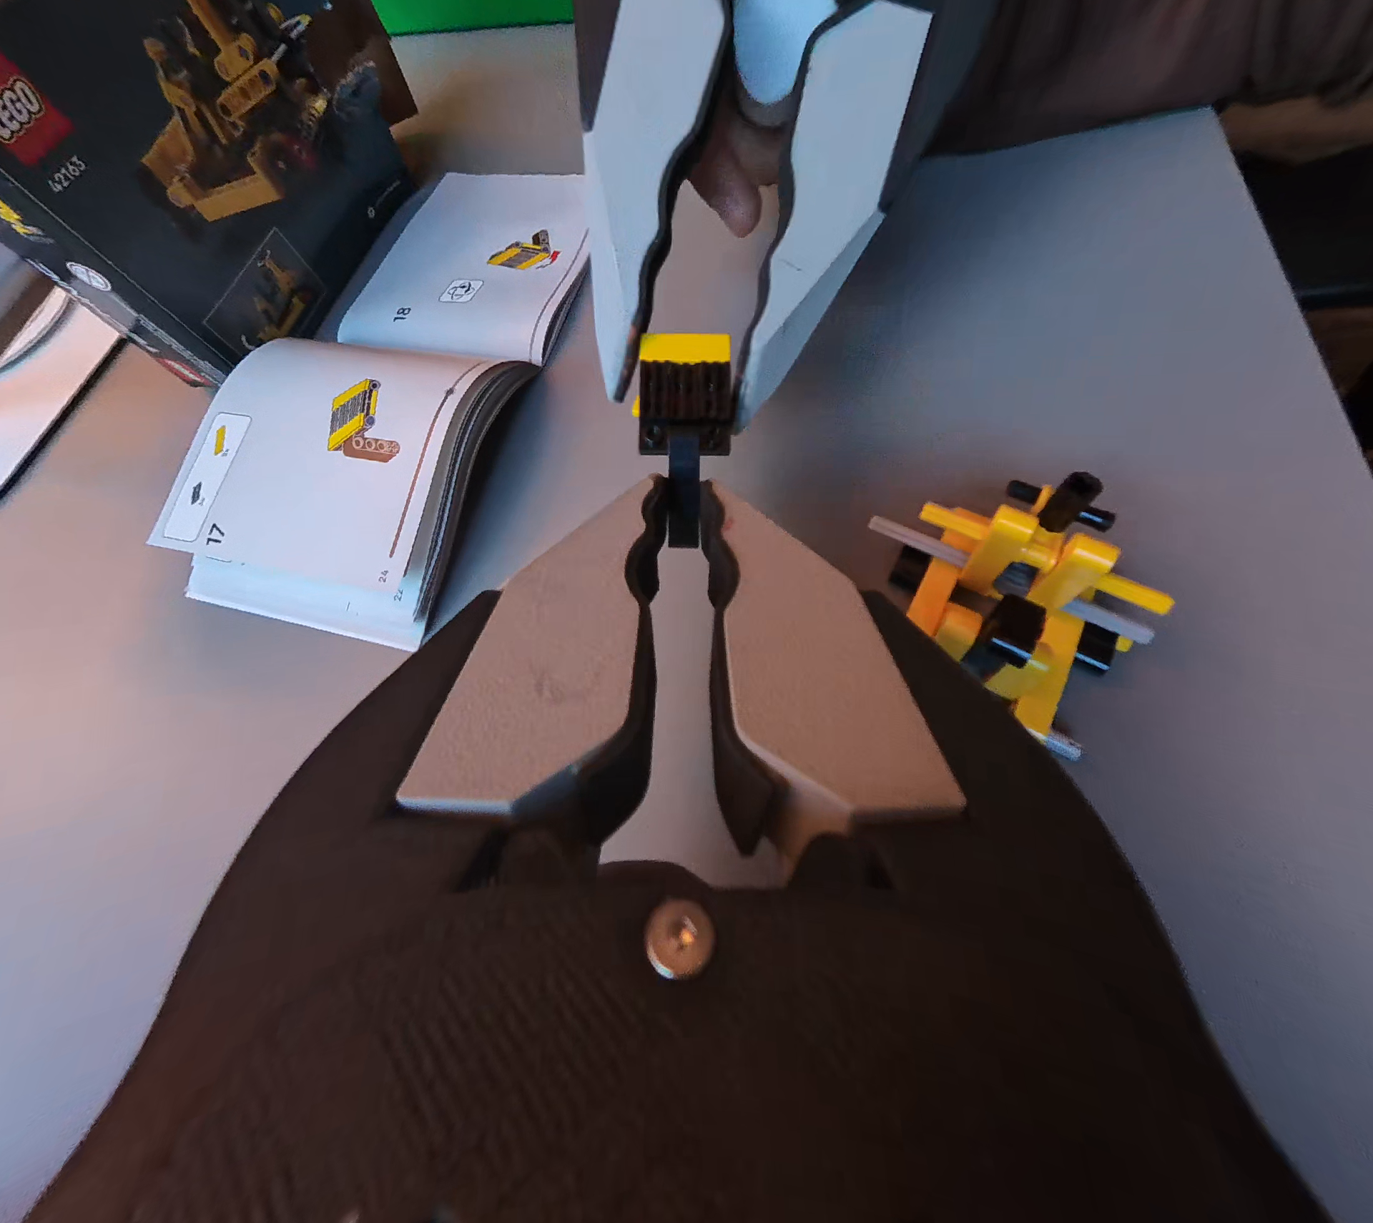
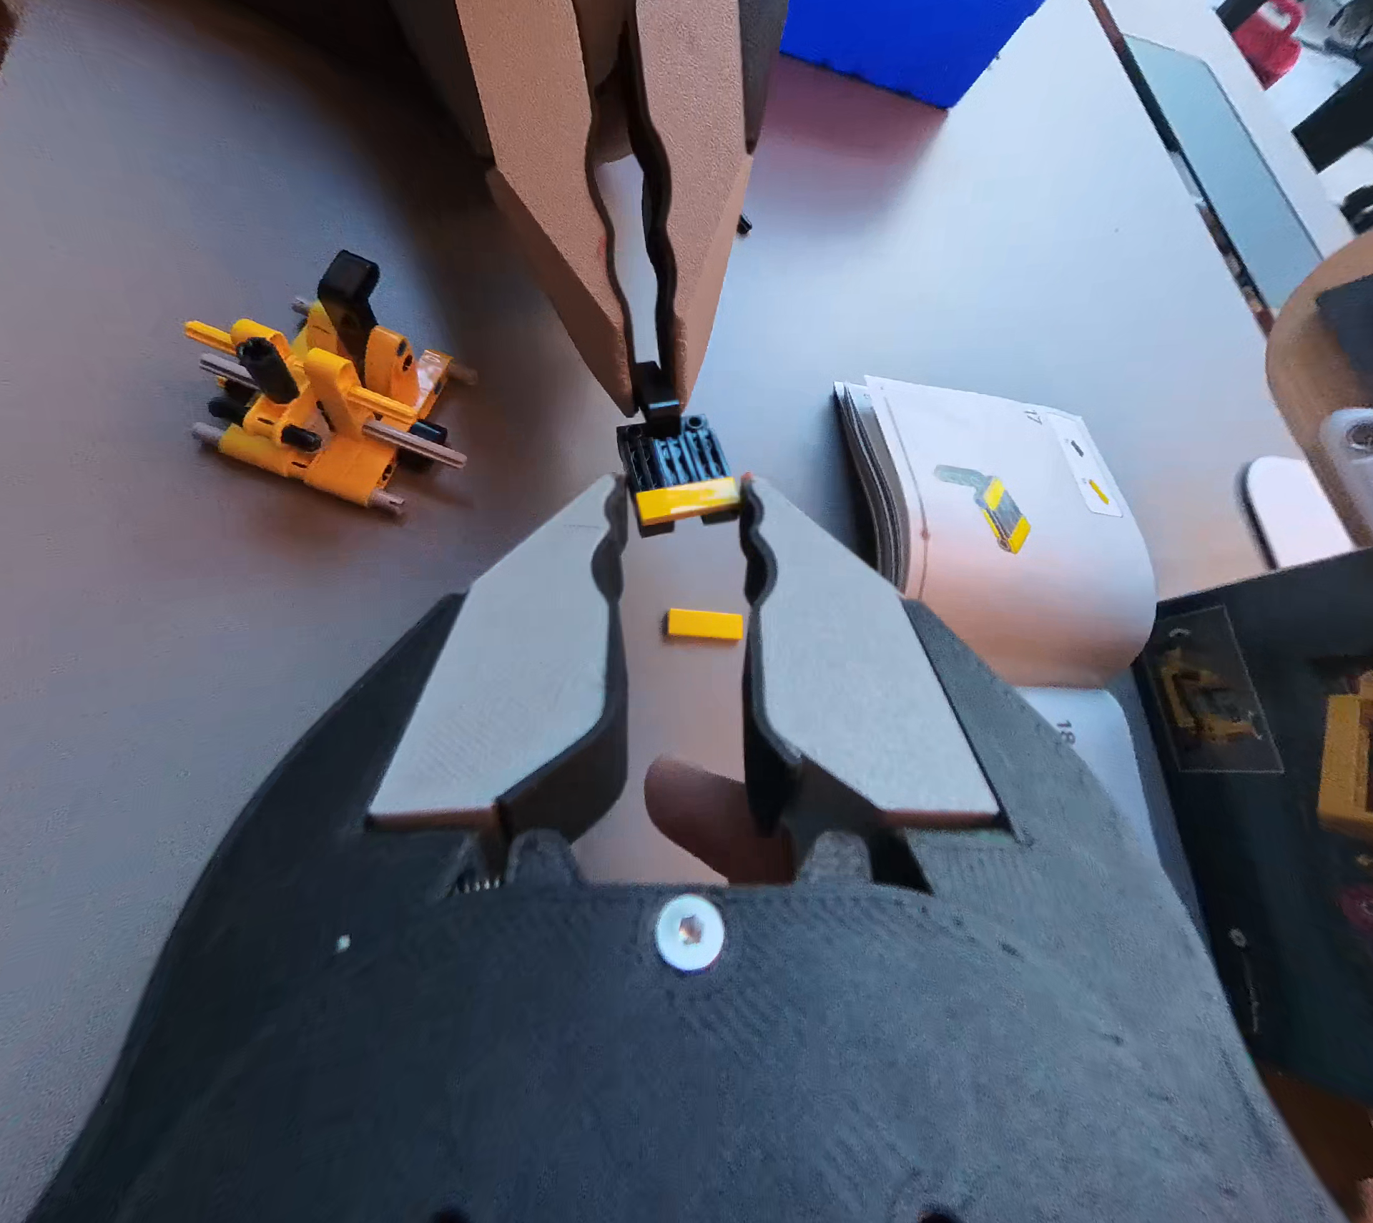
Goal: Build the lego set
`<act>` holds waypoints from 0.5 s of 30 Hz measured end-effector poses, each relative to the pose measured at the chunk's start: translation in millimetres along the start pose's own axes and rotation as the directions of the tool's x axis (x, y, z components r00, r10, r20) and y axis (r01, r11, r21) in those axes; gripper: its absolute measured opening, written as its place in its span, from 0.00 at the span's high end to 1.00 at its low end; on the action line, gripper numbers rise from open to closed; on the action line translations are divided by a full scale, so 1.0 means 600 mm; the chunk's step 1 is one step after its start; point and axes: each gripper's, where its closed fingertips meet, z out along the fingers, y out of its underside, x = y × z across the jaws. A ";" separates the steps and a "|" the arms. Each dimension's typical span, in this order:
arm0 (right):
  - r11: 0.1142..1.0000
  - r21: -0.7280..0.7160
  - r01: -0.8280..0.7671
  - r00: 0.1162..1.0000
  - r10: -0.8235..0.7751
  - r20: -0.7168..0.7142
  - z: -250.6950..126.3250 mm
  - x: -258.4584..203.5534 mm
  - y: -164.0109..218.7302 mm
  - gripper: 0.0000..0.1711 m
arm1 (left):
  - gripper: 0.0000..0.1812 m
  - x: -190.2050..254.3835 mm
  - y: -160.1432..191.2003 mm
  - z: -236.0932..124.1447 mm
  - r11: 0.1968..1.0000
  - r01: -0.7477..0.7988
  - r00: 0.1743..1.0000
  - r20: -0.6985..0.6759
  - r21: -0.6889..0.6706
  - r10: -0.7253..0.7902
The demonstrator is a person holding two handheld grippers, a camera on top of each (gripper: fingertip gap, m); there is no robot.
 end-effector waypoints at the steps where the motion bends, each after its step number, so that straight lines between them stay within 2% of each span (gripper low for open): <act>1: 1.000 0.001 0.008 1.000 -0.008 0.000 0.002 -0.002 -0.001 0.84 | 0.97 0.001 0.003 0.000 1.000 -0.014 1.000 0.001 -0.011 0.014; 6: 0.999 0.054 0.006 1.000 -0.006 0.002 -0.004 0.001 -0.010 0.85 | 0.98 -0.002 -0.011 -0.010 0.998 -0.054 0.998 0.031 0.019 0.053; 8: 0.989 0.145 -0.032 0.999 0.031 0.009 -0.017 0.007 -0.029 0.85 | 0.97 -0.006 -0.037 -0.025 0.993 -0.039 0.999 0.037 0.113 0.035; 11: 0.937 0.323 -0.136 0.989 0.110 0.098 -0.044 0.007 -0.070 0.85 | 0.97 -0.001 -0.091 -0.058 0.950 -0.008 1.000 0.009 0.313 0.005; 15: 0.871 0.425 -0.247 0.961 0.163 0.223 -0.051 -0.008 -0.103 0.86 | 0.97 0.011 -0.134 -0.087 0.874 0.027 0.999 -0.040 0.484 -0.009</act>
